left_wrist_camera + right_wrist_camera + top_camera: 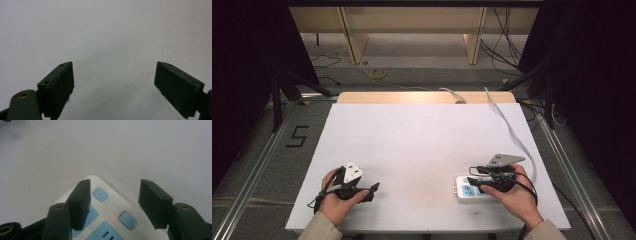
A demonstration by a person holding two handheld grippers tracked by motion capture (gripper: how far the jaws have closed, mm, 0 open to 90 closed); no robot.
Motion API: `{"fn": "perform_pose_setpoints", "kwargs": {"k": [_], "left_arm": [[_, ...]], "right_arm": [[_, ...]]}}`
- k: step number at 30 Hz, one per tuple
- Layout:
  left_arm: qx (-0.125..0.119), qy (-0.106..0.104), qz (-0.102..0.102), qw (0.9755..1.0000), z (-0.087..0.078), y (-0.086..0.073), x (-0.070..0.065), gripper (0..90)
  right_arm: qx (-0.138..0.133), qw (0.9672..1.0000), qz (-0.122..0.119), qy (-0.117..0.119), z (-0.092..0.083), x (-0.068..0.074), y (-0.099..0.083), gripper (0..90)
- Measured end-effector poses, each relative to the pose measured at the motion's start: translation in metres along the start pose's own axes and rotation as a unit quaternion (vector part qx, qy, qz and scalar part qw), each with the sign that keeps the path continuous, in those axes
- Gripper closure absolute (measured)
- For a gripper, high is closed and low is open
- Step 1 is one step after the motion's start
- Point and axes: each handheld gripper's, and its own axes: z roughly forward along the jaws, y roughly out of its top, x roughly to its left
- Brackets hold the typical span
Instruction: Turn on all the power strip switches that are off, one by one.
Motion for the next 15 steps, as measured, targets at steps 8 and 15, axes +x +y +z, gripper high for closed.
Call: {"fn": "perform_pose_setpoints", "kwargs": {"k": [8,15], "left_arm": [[0.000,0.000,-0.001,1.0000,0.0010,0.0006,-0.0002,15.7],[-0.003,0.001,-0.003,1.0000,0.0013,0.0007,0.0002,15.6]], "right_arm": [[-0.006,1.0000,0.004,-0.002,-0.0023,-0.0014,-0.0011,43.8],[-0.007,1.0000,0.005,-0.002,-0.0034,-0.0018,-0.0013,43.8]]}}
